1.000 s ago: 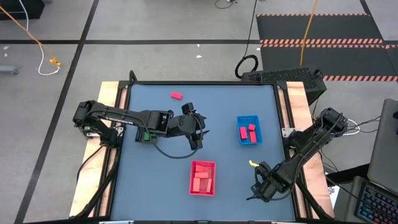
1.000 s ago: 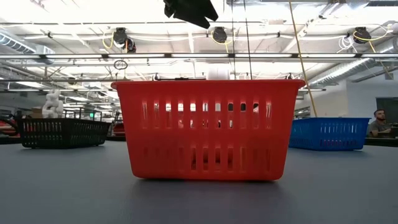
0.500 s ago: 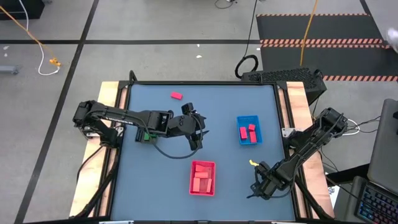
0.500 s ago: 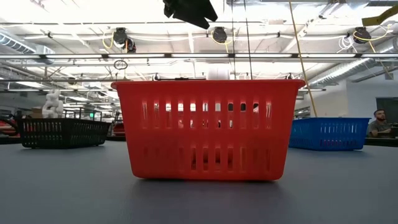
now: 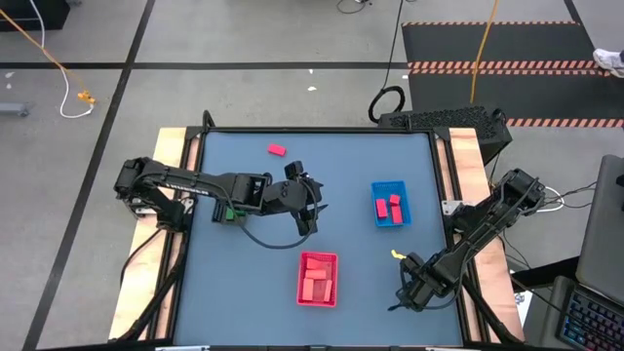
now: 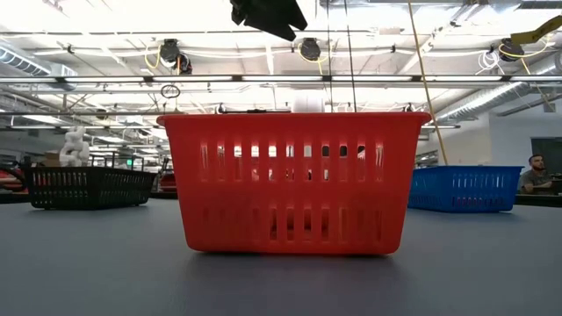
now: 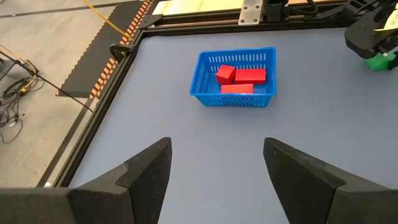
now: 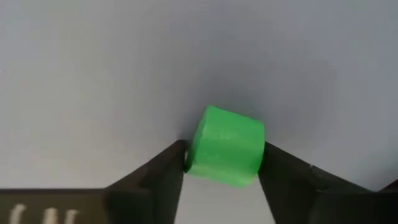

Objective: Sort & place blocks by color
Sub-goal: Put the green block into the black bin

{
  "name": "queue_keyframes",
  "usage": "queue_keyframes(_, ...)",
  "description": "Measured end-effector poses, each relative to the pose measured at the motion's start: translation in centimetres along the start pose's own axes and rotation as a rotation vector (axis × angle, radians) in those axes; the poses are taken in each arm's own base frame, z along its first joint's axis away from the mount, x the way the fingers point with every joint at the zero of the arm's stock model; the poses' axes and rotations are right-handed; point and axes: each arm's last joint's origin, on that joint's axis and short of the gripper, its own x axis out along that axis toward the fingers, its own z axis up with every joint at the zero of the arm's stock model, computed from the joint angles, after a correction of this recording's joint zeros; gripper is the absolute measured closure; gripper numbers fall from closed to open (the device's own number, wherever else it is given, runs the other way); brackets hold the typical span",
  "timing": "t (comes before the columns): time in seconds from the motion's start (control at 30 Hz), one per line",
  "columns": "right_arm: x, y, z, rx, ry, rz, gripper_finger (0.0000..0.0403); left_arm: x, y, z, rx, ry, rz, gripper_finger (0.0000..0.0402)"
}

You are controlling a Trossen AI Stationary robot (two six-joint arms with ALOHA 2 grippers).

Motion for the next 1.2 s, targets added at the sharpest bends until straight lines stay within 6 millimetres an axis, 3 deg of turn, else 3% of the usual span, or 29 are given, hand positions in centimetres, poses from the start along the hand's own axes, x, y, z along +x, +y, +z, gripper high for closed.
queue_keyframes(0.17, 0.0, 0.0, -0.1, -0.039, 0.045, -0.008, 0.0275, 0.0, 0.0, 0.0, 0.0, 0.0, 0.0, 0.0146)
queue_keyframes(0.5, -0.7, -0.1, -0.1, -0.171, 0.045, 0.029, 0.0259, 0.0, 0.0, 0.0, -0.006, -0.003, 0.0, 0.0146)
queue_keyframes(0.7, -3.1, -0.3, 0.8, -0.212, -0.044, 0.153, 0.0277, 0.0, 0.0, 0.2, -0.013, -0.018, -0.001, 0.0146)
queue_keyframes(0.97, -7.0, -1.4, 2.5, -0.263, -0.277, 0.342, 0.027, 0.0, 0.0, 0.2, -0.012, -0.018, -0.001, 0.0147)
queue_keyframes(1.2, -9.3, -1.7, 4.3, -0.349, -0.369, 0.457, 0.0273, 0.0, 0.0, 0.2, -0.008, -0.018, -0.001, 0.0146)
